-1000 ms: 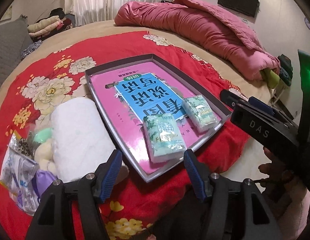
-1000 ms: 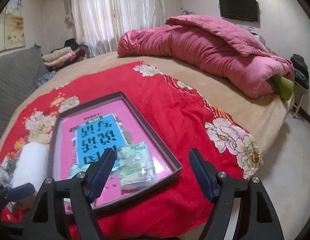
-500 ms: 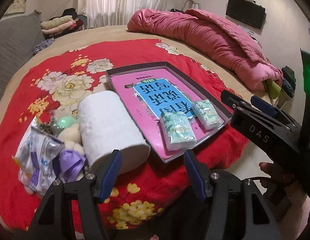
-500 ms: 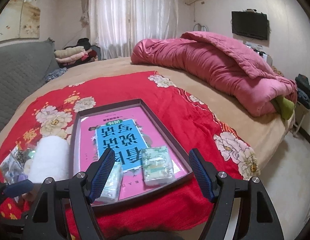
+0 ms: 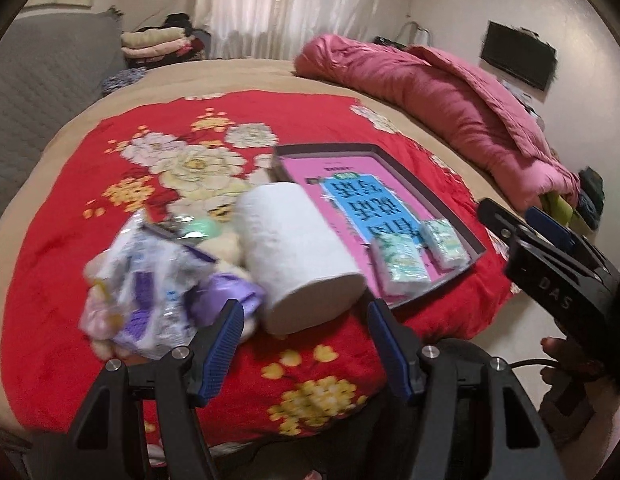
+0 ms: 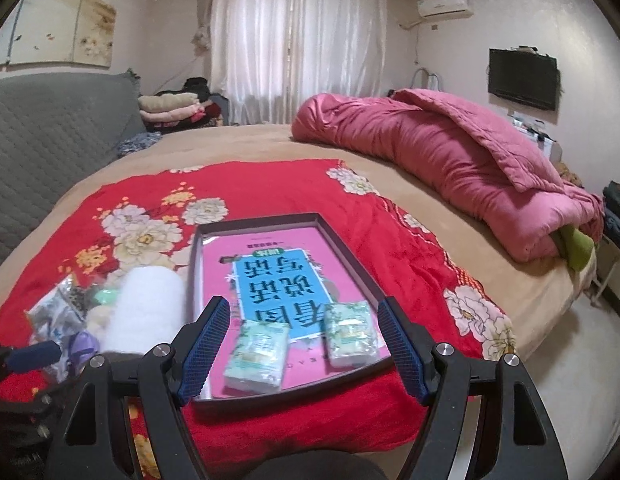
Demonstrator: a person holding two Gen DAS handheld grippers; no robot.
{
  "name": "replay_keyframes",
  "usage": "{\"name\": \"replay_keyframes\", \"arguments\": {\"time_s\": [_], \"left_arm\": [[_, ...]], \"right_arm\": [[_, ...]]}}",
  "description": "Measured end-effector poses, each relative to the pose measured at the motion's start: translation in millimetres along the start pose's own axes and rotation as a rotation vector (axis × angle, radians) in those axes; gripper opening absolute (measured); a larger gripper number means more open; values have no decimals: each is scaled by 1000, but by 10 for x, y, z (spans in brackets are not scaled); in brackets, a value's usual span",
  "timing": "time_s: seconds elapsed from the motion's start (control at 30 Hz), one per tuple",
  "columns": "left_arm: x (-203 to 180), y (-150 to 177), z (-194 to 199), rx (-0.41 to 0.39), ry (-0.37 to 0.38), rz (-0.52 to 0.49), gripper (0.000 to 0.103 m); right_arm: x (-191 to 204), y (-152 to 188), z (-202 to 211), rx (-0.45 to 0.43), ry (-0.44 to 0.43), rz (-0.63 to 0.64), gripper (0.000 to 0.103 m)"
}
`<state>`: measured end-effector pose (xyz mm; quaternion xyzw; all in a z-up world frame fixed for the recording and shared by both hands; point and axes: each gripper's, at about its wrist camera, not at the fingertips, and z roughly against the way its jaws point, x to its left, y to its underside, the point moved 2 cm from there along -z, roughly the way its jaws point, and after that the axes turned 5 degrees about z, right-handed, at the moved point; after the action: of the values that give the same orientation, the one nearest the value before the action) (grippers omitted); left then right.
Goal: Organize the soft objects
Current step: 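Move the left tool back toward the pile of soft items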
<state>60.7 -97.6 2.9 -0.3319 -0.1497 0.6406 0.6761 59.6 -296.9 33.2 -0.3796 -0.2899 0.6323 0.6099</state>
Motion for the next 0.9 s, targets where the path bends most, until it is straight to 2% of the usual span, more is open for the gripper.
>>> {"name": "replay_keyframes", "arguments": {"time_s": [0.27, 0.6, 0.77, 0.9], "left_arm": [[596, 9, 337, -53, -67, 109, 64], [1387, 139, 552, -70, -149, 269, 64], [1517, 161, 543, -77, -149, 289, 64], [1468, 124, 445, -74, -138, 257, 64]], "right_arm": [[258, -60, 183, -17, -62, 44, 77], [749, -135, 423, -10, -229, 101, 77], [964, -149, 491, 31, -333, 87, 78], [1189, -84, 508, 70, -398, 111, 78]]}}
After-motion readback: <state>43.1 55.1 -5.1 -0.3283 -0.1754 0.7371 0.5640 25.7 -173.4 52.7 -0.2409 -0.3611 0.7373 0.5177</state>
